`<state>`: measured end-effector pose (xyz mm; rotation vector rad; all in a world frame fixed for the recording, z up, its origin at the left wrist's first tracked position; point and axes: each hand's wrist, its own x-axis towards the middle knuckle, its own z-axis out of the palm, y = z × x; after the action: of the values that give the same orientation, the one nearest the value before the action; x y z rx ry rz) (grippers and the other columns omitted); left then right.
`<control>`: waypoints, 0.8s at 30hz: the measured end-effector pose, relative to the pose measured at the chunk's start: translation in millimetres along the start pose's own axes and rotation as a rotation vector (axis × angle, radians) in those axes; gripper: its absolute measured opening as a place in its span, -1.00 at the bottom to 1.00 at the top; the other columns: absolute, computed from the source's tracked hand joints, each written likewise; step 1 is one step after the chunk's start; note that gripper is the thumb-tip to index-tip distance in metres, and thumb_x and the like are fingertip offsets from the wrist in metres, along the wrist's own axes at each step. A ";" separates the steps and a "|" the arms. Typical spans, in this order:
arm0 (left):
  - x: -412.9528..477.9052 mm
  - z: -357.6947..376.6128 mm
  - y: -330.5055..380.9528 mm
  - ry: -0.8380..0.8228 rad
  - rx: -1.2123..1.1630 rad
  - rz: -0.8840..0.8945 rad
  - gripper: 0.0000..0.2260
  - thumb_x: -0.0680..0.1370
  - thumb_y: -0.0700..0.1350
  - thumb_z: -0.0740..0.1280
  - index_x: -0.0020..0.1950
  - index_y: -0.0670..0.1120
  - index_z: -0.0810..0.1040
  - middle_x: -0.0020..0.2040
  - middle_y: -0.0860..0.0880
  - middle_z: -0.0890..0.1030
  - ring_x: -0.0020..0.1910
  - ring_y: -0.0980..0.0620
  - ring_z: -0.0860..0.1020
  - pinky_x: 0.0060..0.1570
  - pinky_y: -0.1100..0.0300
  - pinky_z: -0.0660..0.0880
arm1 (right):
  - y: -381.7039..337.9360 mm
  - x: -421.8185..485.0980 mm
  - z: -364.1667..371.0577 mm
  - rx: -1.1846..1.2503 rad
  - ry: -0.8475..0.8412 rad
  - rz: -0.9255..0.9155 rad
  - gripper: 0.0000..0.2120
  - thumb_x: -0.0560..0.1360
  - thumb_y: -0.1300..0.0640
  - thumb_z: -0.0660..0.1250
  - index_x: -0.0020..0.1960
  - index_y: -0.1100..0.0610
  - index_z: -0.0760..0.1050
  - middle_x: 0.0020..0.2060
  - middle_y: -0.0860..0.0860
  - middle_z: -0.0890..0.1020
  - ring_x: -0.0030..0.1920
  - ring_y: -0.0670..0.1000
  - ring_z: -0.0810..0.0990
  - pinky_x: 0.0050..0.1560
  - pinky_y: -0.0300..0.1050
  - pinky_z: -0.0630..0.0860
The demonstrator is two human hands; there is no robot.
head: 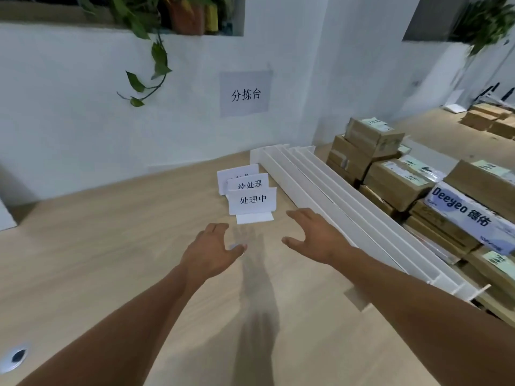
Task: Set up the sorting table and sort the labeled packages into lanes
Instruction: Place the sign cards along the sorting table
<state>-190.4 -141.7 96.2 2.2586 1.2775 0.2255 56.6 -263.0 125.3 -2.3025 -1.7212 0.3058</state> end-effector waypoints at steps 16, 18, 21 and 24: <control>247.3 68.4 12.8 0.054 -0.048 -0.285 -0.30 0.55 0.20 0.39 0.60 0.03 0.21 0.56 -0.03 0.25 0.34 -0.09 0.50 0.19 0.06 0.40 | 160.6 265.6 90.9 0.227 -0.130 -0.054 -0.24 0.54 -0.08 0.39 0.63 -0.07 0.09 0.54 0.08 0.14 0.49 0.11 0.31 0.33 0.01 0.43; 273.6 77.1 7.2 0.066 -0.051 -0.324 -0.27 0.55 0.15 0.41 0.62 0.00 0.17 0.56 -0.09 0.25 0.38 -0.14 0.47 0.25 0.01 0.40 | 168.3 289.6 105.1 0.239 -0.185 -0.048 -0.20 0.54 -0.09 0.37 0.64 -0.12 0.01 0.55 0.07 0.11 0.50 0.11 0.29 0.36 0.05 0.43; 304.0 94.7 -3.3 0.085 -0.073 -0.359 -0.22 0.55 0.10 0.44 0.64 -0.03 0.10 0.57 -0.15 0.24 0.45 -0.18 0.40 0.33 -0.05 0.37 | 174.4 318.2 128.6 0.217 -0.230 -0.053 -0.18 0.55 -0.12 0.34 0.63 -0.22 -0.10 0.55 0.06 0.08 0.53 0.10 0.23 0.36 0.13 0.43; 321.2 116.0 -12.3 0.074 -0.109 -0.373 -0.18 0.55 0.05 0.44 0.66 -0.06 0.03 0.57 -0.17 0.25 0.49 -0.18 0.35 0.35 -0.05 0.35 | 174.1 332.2 152.7 0.200 -0.271 -0.089 -0.12 0.55 -0.10 0.33 0.62 -0.23 -0.23 0.52 0.06 0.14 0.48 0.10 0.26 0.23 0.08 0.47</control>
<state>18.8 89.3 -44.1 1.8935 1.6536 0.2361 259.7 19.9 -81.3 -2.1122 -1.8138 0.7657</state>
